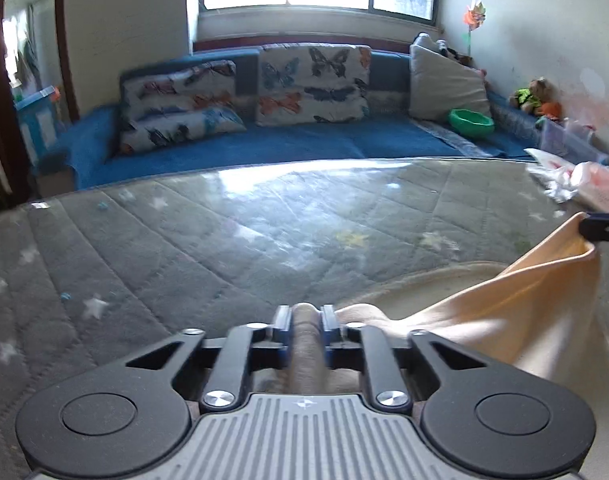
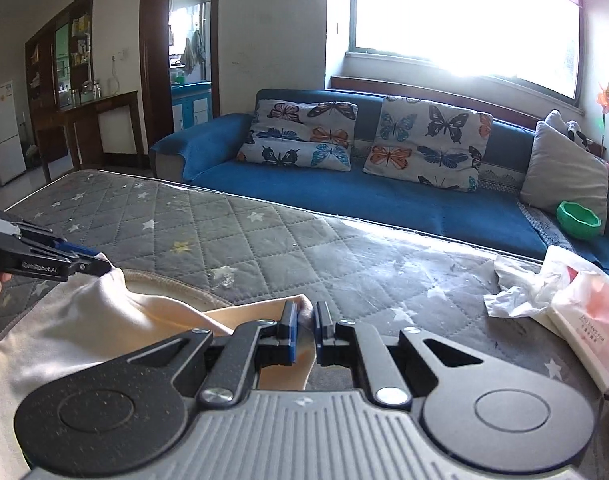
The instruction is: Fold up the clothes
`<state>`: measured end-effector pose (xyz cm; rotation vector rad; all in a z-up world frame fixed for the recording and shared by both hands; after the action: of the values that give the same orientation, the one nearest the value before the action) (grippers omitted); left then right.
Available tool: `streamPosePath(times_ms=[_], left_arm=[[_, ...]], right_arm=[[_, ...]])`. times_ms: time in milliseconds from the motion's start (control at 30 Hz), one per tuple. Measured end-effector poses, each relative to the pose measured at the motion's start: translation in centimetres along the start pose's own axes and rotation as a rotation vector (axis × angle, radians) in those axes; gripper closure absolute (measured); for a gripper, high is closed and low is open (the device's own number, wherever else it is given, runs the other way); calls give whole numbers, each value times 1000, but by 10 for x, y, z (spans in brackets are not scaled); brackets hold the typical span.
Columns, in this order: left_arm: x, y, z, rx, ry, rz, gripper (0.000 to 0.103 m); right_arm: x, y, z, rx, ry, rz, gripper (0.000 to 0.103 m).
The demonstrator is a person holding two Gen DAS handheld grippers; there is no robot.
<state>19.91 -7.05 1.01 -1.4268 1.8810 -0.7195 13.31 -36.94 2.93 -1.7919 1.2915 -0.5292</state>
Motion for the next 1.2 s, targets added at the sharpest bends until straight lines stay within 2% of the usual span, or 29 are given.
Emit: streamPosePath(times_ms=[133,233,300,367,467,533,567,633,667,733,833,933,1000,1067,1133,1200], left_arm=[[-6,3,-17,79,-92,-30,97],[-9,8,-26,137,-127,-29,97],[-2,8,-25,146,-149,17,97],[3,8,-23,158,-141,30,97],[5,6,-16,151,-166,23,94],[5,6,-9,107,-168,19,93],[5,7,-7,104,-186,30,93],[3,8,-6,93,-208,34,87],[0,8,-7,87,-211,16,77],[-8,10,-13,98,-212,-31,75],[-11,9,-25,113,-154,-59,78],[3,9,-33,130,-85,2,81],[14,10,-29,106,-43,40,81],[24,10,-21,88,-65,84,81],[29,12,-12,75,-120,108,81],[27,13,-6,68,-168,90,81]], right_arm=[[3,4,0,9,43,1,96],[7,8,7,-6,56,10,96],[6,9,14,-14,66,5,96],[6,8,21,-24,73,7,96],[8,9,26,-32,85,16,95],[13,9,28,-44,82,39,94],[14,8,27,-43,82,52,90],[20,7,20,-16,85,84,88],[21,7,18,-7,85,93,88],[20,6,9,12,66,98,88],[5,7,5,-8,-13,44,88],[-9,11,14,-53,-58,2,88],[-15,15,24,-82,-52,-17,88],[-15,16,32,-98,-32,-20,88],[-12,15,37,-103,-4,-21,88],[-7,15,42,-111,18,-10,88]])
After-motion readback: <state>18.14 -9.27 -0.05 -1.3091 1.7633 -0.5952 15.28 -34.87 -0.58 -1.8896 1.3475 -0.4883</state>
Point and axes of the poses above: each gripper's, at about its wrist camera, not at the fingertips, and z roughly the way its jaws point, x to its right, y to its underside, the point moved 1 cm from there along z, roughly the way its jaws point, and after that the axes turned 15 degrees about -y, right-handed, at the moved point
